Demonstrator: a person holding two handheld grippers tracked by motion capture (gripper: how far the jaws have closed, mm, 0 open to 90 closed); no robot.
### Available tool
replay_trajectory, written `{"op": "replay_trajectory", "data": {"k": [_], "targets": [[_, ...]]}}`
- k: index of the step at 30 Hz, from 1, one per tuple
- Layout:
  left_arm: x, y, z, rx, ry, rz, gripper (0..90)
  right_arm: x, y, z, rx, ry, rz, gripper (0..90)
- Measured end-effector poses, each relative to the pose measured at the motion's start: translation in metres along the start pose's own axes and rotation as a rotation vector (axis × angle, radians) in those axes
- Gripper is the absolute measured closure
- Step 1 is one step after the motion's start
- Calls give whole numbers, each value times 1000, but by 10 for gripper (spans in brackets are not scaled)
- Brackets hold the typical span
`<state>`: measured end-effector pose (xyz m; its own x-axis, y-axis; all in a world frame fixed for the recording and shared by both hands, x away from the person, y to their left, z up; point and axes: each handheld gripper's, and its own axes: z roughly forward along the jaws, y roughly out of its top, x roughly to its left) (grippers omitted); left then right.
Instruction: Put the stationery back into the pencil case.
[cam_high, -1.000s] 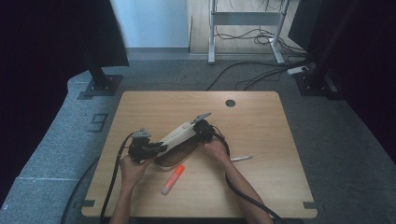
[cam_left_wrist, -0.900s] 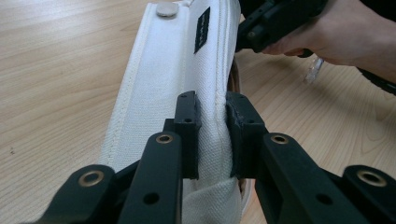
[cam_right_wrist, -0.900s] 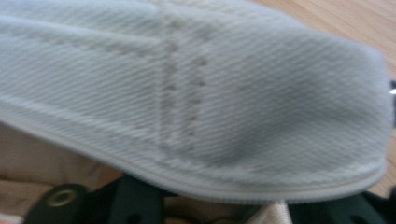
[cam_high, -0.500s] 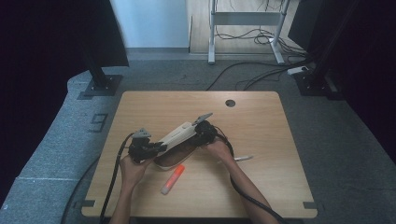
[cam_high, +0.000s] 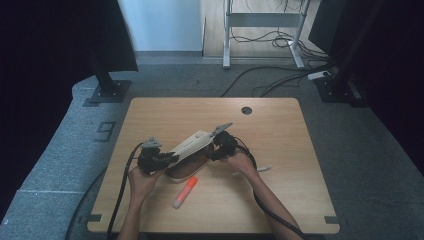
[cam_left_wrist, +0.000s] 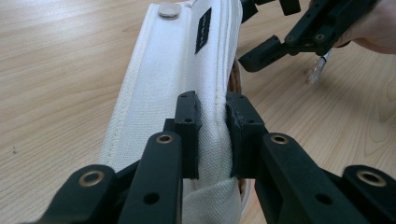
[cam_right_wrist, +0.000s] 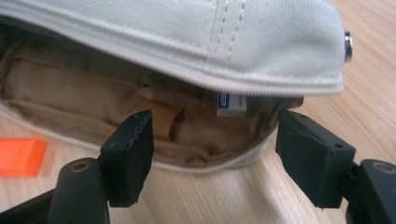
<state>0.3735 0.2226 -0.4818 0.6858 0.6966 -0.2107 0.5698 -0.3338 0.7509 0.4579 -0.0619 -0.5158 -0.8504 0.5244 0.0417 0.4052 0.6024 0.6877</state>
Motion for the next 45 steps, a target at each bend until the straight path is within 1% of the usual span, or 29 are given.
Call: {"op": "replay_trajectory", "data": {"k": [6, 7, 12, 13, 19, 25, 28, 34, 43, 45], "targets": [[0, 0, 1, 2, -1, 1, 762, -2, -8, -9, -4, 15, 11, 276], [0, 0, 1, 2, -1, 2, 762, -4, -11, -12, -5, 25, 14, 278], [0, 0, 1, 3, -2, 2, 762, -7, -16, -20, -8, 34, 24, 278], [0, -1, 1, 3, -2, 4, 761, -8, -19, -23, -10, 35, 27, 277], [0, -1, 1, 4, -3, 6, 761, -11, -26, -32, -14, 31, 38, 269], [0, 0, 1, 2, -3, 7, 760, -15, -38, -44, -24, 22, 56, 268], [0, -1, 1, 2, -4, 6, 760, -17, -42, -47, -26, 20, 57, 269], [0, -1, 1, 1, -4, 6, 760, -21, -55, -61, -35, 0, 65, 292], [0, 0, 1, 2, -4, 8, 759, -26, -71, -75, -30, -7, 75, 312], [0, 0, 1, 1, -5, 7, 760, -27, -75, -78, -32, -5, 87, 312]]}}
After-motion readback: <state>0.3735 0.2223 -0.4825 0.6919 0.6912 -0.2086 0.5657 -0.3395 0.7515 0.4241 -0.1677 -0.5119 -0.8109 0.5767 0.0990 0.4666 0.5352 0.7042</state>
